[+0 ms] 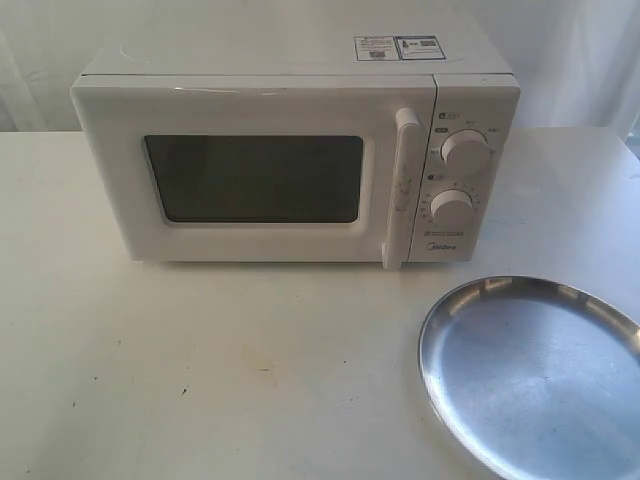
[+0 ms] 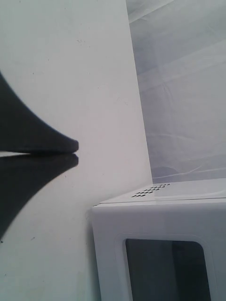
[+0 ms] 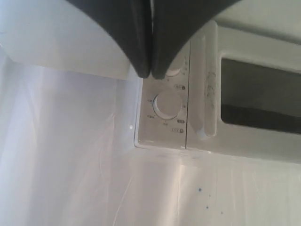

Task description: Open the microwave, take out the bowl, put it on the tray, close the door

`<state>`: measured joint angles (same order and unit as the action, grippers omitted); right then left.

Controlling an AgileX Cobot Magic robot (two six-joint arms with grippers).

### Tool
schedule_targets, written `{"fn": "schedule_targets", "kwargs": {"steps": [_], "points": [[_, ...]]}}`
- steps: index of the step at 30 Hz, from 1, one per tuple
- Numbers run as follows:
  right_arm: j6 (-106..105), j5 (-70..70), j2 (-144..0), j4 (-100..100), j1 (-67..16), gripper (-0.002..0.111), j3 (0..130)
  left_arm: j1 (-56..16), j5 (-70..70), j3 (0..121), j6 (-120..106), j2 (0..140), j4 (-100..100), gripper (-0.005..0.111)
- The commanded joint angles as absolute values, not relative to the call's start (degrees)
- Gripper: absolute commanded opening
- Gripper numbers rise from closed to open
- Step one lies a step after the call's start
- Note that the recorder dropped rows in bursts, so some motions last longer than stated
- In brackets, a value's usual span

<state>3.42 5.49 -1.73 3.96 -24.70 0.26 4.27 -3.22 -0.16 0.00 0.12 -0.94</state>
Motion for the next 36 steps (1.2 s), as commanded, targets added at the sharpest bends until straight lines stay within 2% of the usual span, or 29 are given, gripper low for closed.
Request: {"fn": "schedule_targets", "kwargs": {"steps": [1, 4, 7, 13, 15, 17, 18, 21, 24, 29, 31, 36], "points": [[10.7, 16.9, -1.5, 3.9, -24.5, 0.0, 0.0, 4.2, -3.4, 0.0, 0.0, 0.0, -0.5, 0.0], [18.0, 23.4, -1.5, 3.9, -24.5, 0.0, 0.0, 4.2, -3.4, 0.0, 0.0, 0.0, -0.5, 0.0], [24.7, 23.8, -1.5, 3.9, -24.5, 0.0, 0.0, 4.2, -3.4, 0.0, 0.0, 0.0, -0.5, 0.0], [26.2, 27.2, -1.5, 3.9, -24.5, 0.0, 0.0, 4.2, -3.4, 0.0, 0.0, 0.0, -0.5, 0.0], [29.6, 27.2, -2.9, 10.1, -24.7, 0.0, 0.0, 4.2, -3.4, 0.0, 0.0, 0.0, -0.5, 0.0], [41.3, 28.5, -6.2, 26.9, -24.7, 0.0, 3.1, 4.2, -3.4, 0.0, 0.0, 0.0, -0.5, 0.0], [50.1, 30.9, -9.9, 39.0, -24.7, 0.0, 6.4, 4.2, -3.4, 0.0, 0.0, 0.0, -0.5, 0.0], [56.6, 36.2, -23.0, 55.1, -24.7, 0.0, 15.2, 4.2, -3.4, 0.0, 0.0, 0.0, -0.5, 0.0], [53.7, 37.3, -37.7, 55.2, -24.7, 0.0, 20.8, 4.2, -3.4, 0.0, 0.0, 0.0, -0.5, 0.0], [38.8, 47.6, -63.4, 52.2, -24.4, 0.0, 26.0, 4.2, -3.4, 0.0, 0.0, 0.0, -0.5, 0.0], [32.2, 51.9, -72.5, 47.5, -22.5, 0.0, 26.7, 4.2, -3.4, 0.0, 0.0, 0.0, -0.5, 0.0], [26.6, 70.0, -86.4, 52.3, -9.2, 0.0, 26.6, 4.2, -3.4, 0.0, 0.0, 0.0, -0.5, 0.0]]}}
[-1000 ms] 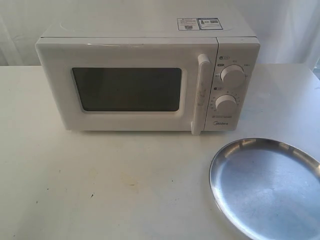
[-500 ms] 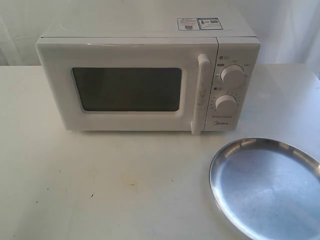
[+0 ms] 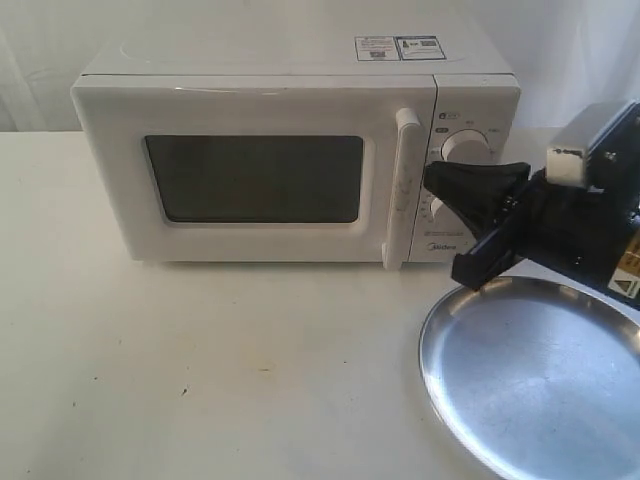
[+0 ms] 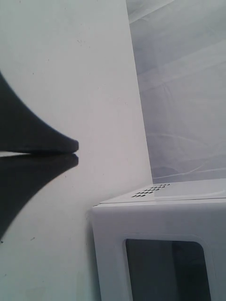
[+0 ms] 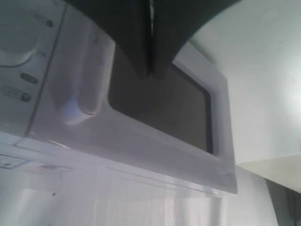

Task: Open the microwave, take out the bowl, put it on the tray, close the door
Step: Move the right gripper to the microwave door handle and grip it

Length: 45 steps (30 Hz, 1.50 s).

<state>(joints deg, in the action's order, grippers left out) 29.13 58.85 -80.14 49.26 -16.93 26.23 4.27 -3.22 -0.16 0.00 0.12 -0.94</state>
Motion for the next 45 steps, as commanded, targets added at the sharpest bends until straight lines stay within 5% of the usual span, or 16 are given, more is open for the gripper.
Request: {"fn": "schedule_targets", "kwargs": {"steps": [1, 12, 20, 45], "points": [[26.4, 70.0, -89.2, 56.1, -7.3, 0.0, 27.3, 4.2, -3.4, 0.0, 0.0, 0.0, -0.5, 0.0], [30.4, 70.0, -94.7, 58.9, -6.9, 0.001, 30.7, 4.2, -3.4, 0.0, 0.0, 0.0, -0.5, 0.0], [30.0, 69.4, -94.9, 61.7, -6.9, 0.047, 34.1, 4.2, -3.4, 0.0, 0.0, 0.0, -0.5, 0.0], [33.7, 62.2, -107.5, 65.2, -15.6, 0.041, 50.6, 4.2, -3.4, 0.0, 0.0, 0.0, -0.5, 0.0]]}}
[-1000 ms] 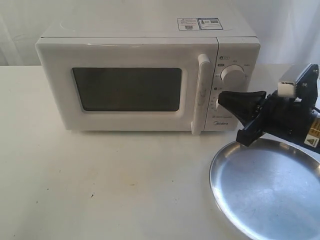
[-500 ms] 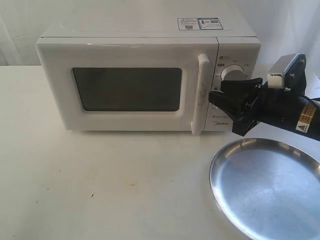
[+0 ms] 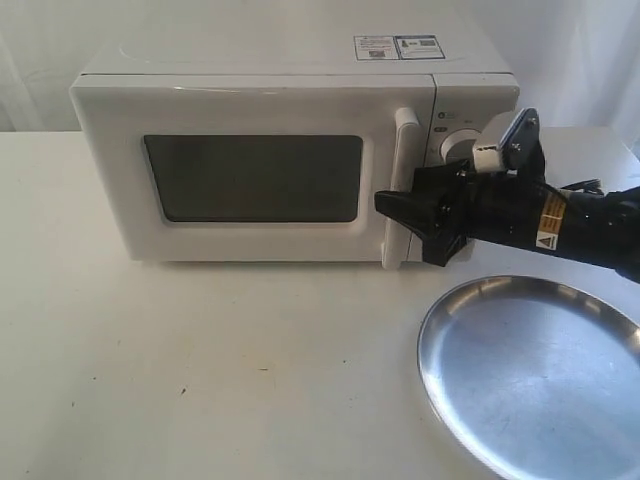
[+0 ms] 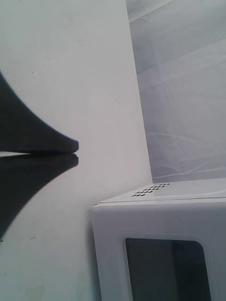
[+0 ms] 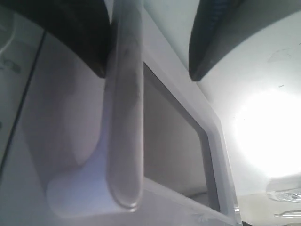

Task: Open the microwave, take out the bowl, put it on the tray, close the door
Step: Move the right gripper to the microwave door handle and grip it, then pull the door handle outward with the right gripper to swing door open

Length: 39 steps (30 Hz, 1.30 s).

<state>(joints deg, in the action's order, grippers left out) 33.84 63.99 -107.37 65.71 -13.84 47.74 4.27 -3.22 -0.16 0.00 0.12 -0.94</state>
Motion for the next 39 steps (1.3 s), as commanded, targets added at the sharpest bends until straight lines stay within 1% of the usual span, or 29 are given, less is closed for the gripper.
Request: {"fn": "schedule_targets", "kwargs": {"steps": [1, 2, 3, 4, 9, 12, 15, 19, 24, 26, 33, 39], "points": [[33.3, 62.3, -107.5, 65.2, -15.6, 0.034, 50.6, 4.2, -3.4, 0.0, 0.0, 0.0, -0.5, 0.0], [32.6, 62.4, -107.5, 65.2, -15.6, 0.022, 50.6, 4.2, -3.4, 0.0, 0.0, 0.0, -0.5, 0.0], [31.7, 62.4, -107.5, 65.2, -15.6, 0.006, 50.6, 4.2, -3.4, 0.0, 0.0, 0.0, -0.5, 0.0], [31.5, 62.4, -107.5, 65.2, -15.6, 0.001, 50.6, 4.2, -3.4, 0.0, 0.0, 0.0, -0.5, 0.0], [30.2, 64.0, -107.5, 66.1, -15.6, 0.0, 50.6, 4.2, -3.4, 0.0, 0.0, 0.0, -0.5, 0.0], [30.1, 70.0, -107.5, 73.9, -15.4, 0.0, 50.6, 4.2, -3.4, 0.0, 0.0, 0.0, -0.5, 0.0], [30.1, 70.0, -107.4, 78.4, -15.2, 0.0, 50.6, 4.2, -3.4, 0.0, 0.0, 0.0, -0.5, 0.0], [30.2, 70.0, -107.5, 77.0, -14.2, 0.0, 50.6, 4.2, -3.4, 0.0, 0.0, 0.0, -0.5, 0.0], [30.2, 70.0, -107.5, 65.9, -10.1, 0.0, 50.6, 4.2, -3.4, 0.0, 0.0, 0.0, -0.5, 0.0], [31.1, 70.0, -107.5, 66.0, -8.6, 0.0, 50.6, 4.2, -3.4, 0.0, 0.0, 0.0, -0.5, 0.0], [36.5, 70.0, -106.5, 82.1, -8.3, 0.0, 50.3, 4.2, -3.4, 0.0, 0.0, 0.0, -0.5, 0.0], [36.4, 70.0, -99.5, 86.0, -8.0, 0.0, 46.0, 4.2, -3.4, 0.0, 0.0, 0.0, -0.5, 0.0]]}}
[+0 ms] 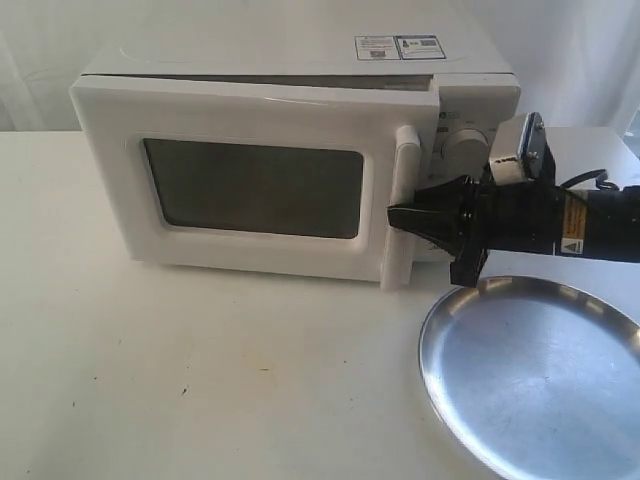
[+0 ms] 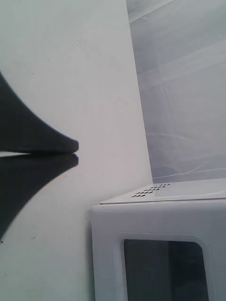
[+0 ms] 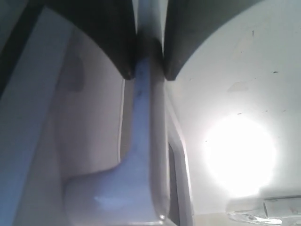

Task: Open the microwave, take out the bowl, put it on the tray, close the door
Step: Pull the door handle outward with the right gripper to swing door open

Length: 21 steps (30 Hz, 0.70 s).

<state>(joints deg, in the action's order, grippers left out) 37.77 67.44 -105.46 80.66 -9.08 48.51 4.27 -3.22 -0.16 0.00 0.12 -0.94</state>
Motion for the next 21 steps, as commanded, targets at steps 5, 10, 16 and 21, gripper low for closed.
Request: {"fn": "schedule_targets", "kwargs": {"steps": [5, 10, 16, 21], "points": [[36.4, 70.0, -90.7, 86.5, -8.0, 0.0, 40.3, 4.2, -3.4, 0.0, 0.0, 0.0, -0.5, 0.0], [39.4, 70.0, -81.3, 91.2, -8.0, 0.0, 34.3, 4.2, -3.4, 0.0, 0.0, 0.0, -0.5, 0.0], [44.2, 63.6, -70.5, 91.9, -8.0, 0.0, 29.6, 4.2, -3.4, 0.0, 0.0, 0.0, -0.5, 0.0], [51.9, 44.5, -68.6, 83.1, -8.0, 0.0, 29.1, 4.2, -3.4, 0.0, 0.0, 0.0, -0.5, 0.0]]}}
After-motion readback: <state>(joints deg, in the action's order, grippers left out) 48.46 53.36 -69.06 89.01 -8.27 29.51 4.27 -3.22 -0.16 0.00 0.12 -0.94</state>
